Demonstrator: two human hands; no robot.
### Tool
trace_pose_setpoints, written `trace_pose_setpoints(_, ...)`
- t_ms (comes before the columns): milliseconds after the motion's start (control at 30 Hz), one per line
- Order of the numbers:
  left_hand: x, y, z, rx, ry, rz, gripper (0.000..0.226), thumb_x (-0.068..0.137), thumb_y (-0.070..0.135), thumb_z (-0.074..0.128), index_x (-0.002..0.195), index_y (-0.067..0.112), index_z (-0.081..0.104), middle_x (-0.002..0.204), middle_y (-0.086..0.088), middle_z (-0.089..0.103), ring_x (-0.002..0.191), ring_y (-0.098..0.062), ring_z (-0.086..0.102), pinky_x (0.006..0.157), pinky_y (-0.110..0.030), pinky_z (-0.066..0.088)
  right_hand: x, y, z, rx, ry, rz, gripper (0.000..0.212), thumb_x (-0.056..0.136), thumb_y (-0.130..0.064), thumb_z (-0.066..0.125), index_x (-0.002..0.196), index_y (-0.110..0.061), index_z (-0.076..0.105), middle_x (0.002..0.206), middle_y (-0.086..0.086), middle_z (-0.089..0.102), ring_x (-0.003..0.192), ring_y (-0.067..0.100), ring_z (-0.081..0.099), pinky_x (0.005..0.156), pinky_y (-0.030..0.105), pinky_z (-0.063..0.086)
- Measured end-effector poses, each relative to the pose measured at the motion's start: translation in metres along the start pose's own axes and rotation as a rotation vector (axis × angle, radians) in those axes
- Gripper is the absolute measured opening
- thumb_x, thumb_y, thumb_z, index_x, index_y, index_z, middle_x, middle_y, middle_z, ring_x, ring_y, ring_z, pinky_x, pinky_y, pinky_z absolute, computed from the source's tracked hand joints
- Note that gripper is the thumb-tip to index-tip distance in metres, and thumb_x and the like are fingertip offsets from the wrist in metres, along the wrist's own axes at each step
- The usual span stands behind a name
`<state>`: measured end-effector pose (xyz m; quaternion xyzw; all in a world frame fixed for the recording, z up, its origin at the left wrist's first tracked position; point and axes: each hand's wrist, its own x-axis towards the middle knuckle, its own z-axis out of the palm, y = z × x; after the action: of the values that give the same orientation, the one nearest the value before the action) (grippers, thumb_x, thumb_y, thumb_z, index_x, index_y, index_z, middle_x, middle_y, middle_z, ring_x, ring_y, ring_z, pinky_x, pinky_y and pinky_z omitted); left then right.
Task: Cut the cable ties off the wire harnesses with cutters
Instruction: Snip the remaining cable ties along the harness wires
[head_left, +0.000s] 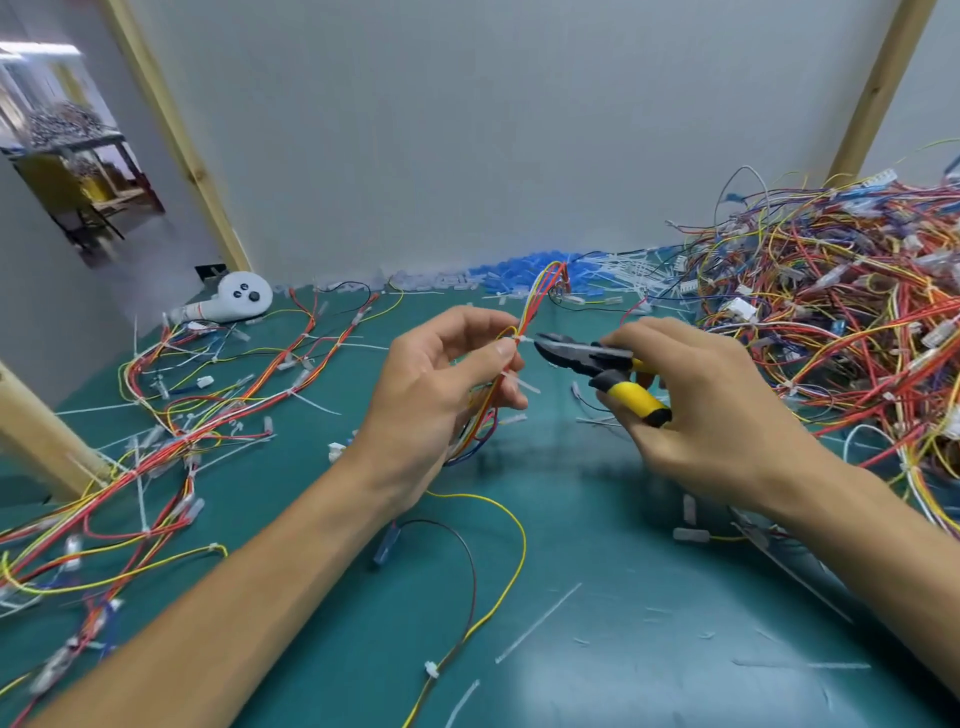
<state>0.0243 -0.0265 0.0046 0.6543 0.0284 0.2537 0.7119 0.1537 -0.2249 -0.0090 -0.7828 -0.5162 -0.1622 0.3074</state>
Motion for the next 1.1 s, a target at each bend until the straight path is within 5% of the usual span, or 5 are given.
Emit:
trace_pose_setpoints(233,-0.001,-0.002,0.000,-0.021,-0.055,-0.056,0.006,0.095,0.002,0.066,0.100,0.001,0.068,0.080,-0.013,0.060,0.060,-0.020,0.057,0.066,-0.033,0.055,0.002,0.000,-0.007,-0.088,0.020,-0.045,0.020,0.091,-0.015,0.074,0.108,-0.011,0.067,0.093,0.001,0.061,0.081,0.024,0.050,0.070,0.040,0.046)
trace_pose_setpoints(367,-0.002,-0.002,0.003,-0.014,-0.085,-0.057,0.014,0.090,0.008,0.071,0.097,-0.004,0.067,0.077,-0.015,0.058,0.060,-0.021,0.054,0.062,-0.032,0.055,0.000,-0.001,-0.008,-0.004,0.009,-0.031,0.005,0.094,-0.023,0.071,0.096,-0.019,0.068,0.071,-0.004,0.056,0.061,0.028,0.048,0.053,0.042,0.043)
trace_pose_setpoints(500,-0.004,-0.004,0.005,0.013,-0.092,-0.051,0.007,0.093,0.003,0.067,0.087,-0.001,0.066,0.069,-0.011,0.058,0.055,-0.023,0.052,0.057,-0.033,0.055,-0.002,-0.003,-0.005,0.120,-0.021,0.033,0.021,0.091,-0.025,0.075,0.077,-0.022,0.060,0.055,0.001,0.042,0.055,0.025,0.037,0.051,0.040,0.036)
trace_pose_setpoints(900,-0.002,-0.005,0.009,0.061,0.130,-0.024,0.016,0.093,0.001,0.070,0.077,0.001,0.066,0.065,-0.015,0.060,0.043,-0.026,0.059,0.054,-0.040,0.060,-0.003,-0.022,-0.001,0.368,0.010,0.189,0.026,0.087,-0.028,0.082,0.075,-0.019,0.061,0.062,0.010,0.049,0.063,0.028,0.040,0.056,0.034,0.032)
trace_pose_setpoints(1100,-0.002,-0.002,-0.002,-0.021,-0.004,-0.095,0.006,0.089,0.012,0.076,0.088,0.006,0.076,0.078,-0.014,0.071,0.063,-0.026,0.070,0.065,-0.037,0.062,-0.003,-0.020,0.003,0.436,-0.006,0.223,0.029,0.089,-0.025,0.082,0.074,-0.015,0.059,0.067,0.014,0.049,0.068,0.034,0.041,0.059,0.039,0.033)
